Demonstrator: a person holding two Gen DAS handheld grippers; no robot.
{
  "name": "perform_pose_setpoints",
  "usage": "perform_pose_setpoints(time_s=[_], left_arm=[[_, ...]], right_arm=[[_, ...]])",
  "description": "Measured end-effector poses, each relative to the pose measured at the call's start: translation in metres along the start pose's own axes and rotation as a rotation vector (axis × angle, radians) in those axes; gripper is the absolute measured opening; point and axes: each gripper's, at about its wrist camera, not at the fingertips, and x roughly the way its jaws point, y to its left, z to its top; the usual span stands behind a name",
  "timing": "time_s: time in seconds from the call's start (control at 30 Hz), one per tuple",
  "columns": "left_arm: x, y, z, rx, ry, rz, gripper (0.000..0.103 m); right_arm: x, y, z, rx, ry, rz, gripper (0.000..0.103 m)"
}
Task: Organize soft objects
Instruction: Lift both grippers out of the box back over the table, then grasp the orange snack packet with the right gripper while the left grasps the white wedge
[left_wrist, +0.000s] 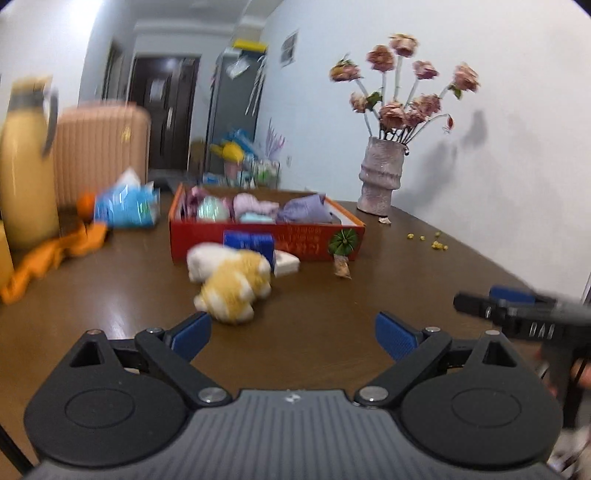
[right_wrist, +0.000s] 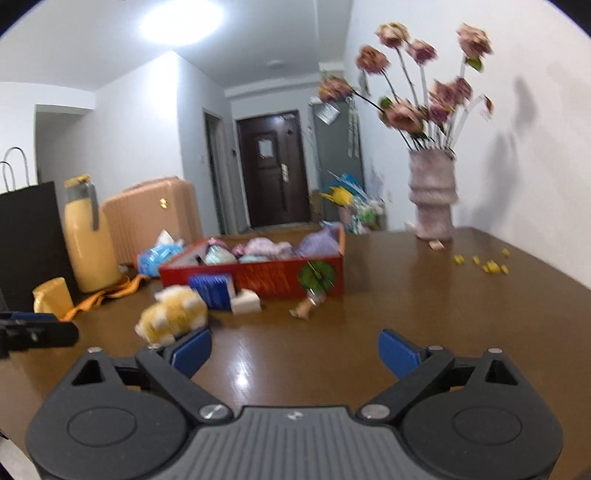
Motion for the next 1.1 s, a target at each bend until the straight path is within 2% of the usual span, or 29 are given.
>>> perform_pose_setpoints(time_s=[0.1,0.27,0.4,0.43,0.5,0.53,0.6,0.67,0.73,0.77,0.9,1.0,1.1], left_arm=[[0.004,0.002,0.002,-0.017,0.003,0.005,0.097],[0.009,-0.002,0.007,-0.013,-0.003,-0.012,0.097],[0.032,-0.014,0.018,0.018,-0.02,-0.023,0.094],[0.042,-0.019,0.022,0.033,-0.024,-0.032,0.092],[0.065,-0.029,0.031,0.074,-0.015,-0.046,0.08],[0.08,-0.034,0.035,0.087,-0.011,-0.063,0.079],[0.113,-0.038,0.043,0.082,0.011,-0.101,0.071],[0.148,-0.038,0.05,0.073,0.044,-0.101,0.064],[0.182,-0.035,0.054,0.077,0.056,-0.1,0.062],[0.196,-0.033,0.056,0.073,0.059,-0.079,0.058],[0.243,-0.018,0.062,0.05,0.076,-0.052,0.057],[0.26,-0.007,0.06,0.053,0.094,-0.01,0.057],[0.264,0.002,0.054,0.083,0.09,-0.01,0.057]], right_arm=[[0.002,-0.001,-0.006,0.008,0.027,0.002,0.097],[0.005,0.004,-0.005,-0.011,0.015,0.002,0.097],[0.013,0.002,-0.004,-0.006,0.024,0.006,0.097],[0.016,0.001,-0.004,-0.006,0.029,-0.001,0.097],[0.024,-0.003,-0.002,0.0,0.046,-0.011,0.097],[0.027,-0.005,-0.001,0.005,0.052,-0.015,0.097],[0.033,-0.01,0.001,0.017,0.057,-0.024,0.097],[0.042,-0.016,0.003,0.029,0.068,-0.035,0.097],[0.05,-0.02,0.006,0.035,0.076,-0.046,0.097],[0.056,-0.023,0.008,0.036,0.084,-0.052,0.097],[0.08,-0.028,0.017,0.033,0.097,-0.061,0.097],[0.105,-0.032,0.027,0.03,0.11,-0.052,0.096],[0.133,-0.034,0.037,0.033,0.116,-0.034,0.095]])
